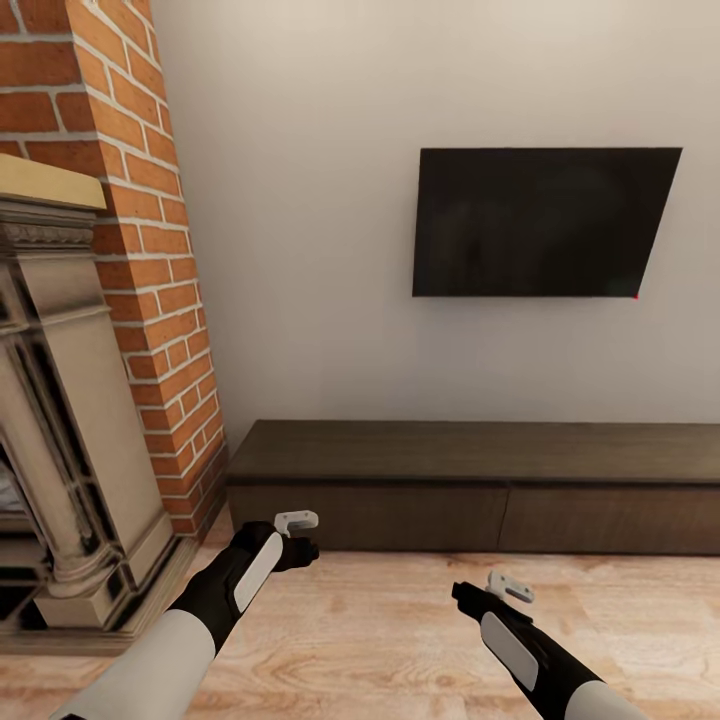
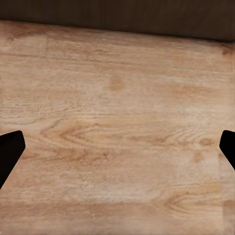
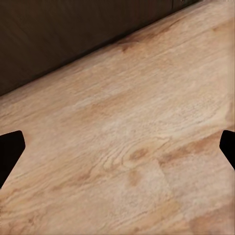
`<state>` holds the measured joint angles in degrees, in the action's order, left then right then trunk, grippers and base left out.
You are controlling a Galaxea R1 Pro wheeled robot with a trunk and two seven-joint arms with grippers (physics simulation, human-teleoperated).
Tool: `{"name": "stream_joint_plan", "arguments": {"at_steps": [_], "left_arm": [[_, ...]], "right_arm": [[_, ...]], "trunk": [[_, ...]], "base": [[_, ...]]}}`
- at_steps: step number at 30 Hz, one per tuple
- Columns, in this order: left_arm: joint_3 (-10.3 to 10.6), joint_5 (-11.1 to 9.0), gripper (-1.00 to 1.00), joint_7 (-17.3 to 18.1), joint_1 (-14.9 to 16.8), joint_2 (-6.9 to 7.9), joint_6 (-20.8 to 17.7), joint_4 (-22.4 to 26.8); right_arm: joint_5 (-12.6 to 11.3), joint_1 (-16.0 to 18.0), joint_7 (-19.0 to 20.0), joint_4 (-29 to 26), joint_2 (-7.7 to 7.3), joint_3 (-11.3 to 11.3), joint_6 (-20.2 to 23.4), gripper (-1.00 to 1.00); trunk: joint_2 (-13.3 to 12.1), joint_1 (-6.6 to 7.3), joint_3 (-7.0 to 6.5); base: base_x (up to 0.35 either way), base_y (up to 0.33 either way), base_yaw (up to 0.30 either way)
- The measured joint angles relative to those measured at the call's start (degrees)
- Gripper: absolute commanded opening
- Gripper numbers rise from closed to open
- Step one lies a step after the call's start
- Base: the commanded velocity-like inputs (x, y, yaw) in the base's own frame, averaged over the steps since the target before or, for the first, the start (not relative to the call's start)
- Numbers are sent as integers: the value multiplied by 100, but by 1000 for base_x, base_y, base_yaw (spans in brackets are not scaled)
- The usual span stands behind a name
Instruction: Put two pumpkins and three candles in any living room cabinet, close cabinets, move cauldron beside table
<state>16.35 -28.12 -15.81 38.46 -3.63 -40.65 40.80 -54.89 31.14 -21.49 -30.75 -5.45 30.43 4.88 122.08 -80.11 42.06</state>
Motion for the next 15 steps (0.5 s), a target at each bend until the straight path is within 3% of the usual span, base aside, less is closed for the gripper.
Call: {"name": "stream_joint_plan", "arguments": {"at_steps": [15], "left_arm": [[5,12,100,0,0,6,0,0]], "right_arm": [[17,-3,73,201,0,13,-102,100]], "trunk": [[-602,330,-269]], "base": [[0,0,0]]}}
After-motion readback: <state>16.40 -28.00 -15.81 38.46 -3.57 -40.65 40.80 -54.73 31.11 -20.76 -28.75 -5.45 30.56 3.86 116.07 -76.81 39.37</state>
